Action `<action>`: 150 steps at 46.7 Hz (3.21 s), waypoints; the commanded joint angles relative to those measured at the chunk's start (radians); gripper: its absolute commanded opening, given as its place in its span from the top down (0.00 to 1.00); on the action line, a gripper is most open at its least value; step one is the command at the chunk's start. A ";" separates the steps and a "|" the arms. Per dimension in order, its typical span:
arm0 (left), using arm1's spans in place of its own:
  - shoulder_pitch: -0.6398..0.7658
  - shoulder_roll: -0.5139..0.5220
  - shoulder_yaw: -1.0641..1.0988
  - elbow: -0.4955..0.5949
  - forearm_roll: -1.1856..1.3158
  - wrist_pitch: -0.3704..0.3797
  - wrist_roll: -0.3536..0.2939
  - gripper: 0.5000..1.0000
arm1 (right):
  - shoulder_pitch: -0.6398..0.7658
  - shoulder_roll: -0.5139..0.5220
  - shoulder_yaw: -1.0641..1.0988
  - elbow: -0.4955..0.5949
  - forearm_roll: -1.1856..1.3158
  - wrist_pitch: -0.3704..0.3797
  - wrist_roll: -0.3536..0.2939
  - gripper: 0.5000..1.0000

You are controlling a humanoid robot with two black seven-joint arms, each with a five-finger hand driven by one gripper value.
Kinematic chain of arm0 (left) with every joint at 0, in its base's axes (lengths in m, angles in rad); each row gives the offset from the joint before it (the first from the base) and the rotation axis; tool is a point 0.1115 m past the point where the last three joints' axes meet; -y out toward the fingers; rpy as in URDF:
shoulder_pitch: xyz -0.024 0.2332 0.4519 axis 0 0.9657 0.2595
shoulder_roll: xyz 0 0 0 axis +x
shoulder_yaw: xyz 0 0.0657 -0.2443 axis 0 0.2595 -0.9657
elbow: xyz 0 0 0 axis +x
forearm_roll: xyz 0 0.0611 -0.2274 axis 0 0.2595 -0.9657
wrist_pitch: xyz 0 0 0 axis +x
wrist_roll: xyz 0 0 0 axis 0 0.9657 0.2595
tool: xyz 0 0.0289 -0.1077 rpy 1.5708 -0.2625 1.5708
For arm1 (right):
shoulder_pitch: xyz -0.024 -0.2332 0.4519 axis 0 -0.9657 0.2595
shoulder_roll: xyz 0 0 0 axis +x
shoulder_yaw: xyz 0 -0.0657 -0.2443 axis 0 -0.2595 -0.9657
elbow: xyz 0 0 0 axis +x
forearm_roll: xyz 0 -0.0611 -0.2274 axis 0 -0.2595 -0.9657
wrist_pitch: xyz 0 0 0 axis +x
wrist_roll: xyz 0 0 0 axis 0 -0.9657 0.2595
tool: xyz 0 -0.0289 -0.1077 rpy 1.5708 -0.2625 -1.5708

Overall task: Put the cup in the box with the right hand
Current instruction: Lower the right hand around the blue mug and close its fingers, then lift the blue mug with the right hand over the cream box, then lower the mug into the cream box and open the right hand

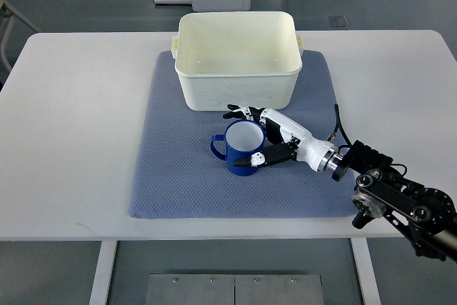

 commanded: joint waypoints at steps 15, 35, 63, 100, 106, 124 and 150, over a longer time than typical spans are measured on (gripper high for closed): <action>0.000 0.000 0.001 0.000 0.000 0.000 0.000 0.00 | -0.001 0.018 -0.015 -0.050 0.003 0.001 0.016 0.34; 0.000 0.000 0.001 0.000 0.000 0.000 0.000 0.00 | 0.001 0.035 -0.032 -0.064 0.008 -0.007 0.020 1.00; 0.000 0.000 0.001 0.000 0.000 0.000 0.000 0.00 | 0.066 -0.129 0.005 0.093 0.016 -0.053 0.034 1.00; 0.000 0.000 0.001 0.000 0.000 0.000 0.000 0.00 | 0.367 -0.120 0.096 -0.028 0.080 -0.057 -0.104 1.00; 0.000 0.000 0.001 0.000 0.000 0.001 0.000 0.00 | 0.404 -0.059 0.088 -0.126 0.078 -0.059 -0.107 1.00; 0.000 0.000 0.001 0.000 0.000 0.000 0.000 0.00 | 0.435 0.072 0.048 -0.298 0.074 -0.059 -0.095 1.00; 0.000 0.000 0.001 0.000 0.000 0.000 0.000 0.00 | 0.416 0.127 0.002 -0.372 0.078 -0.145 -0.087 1.00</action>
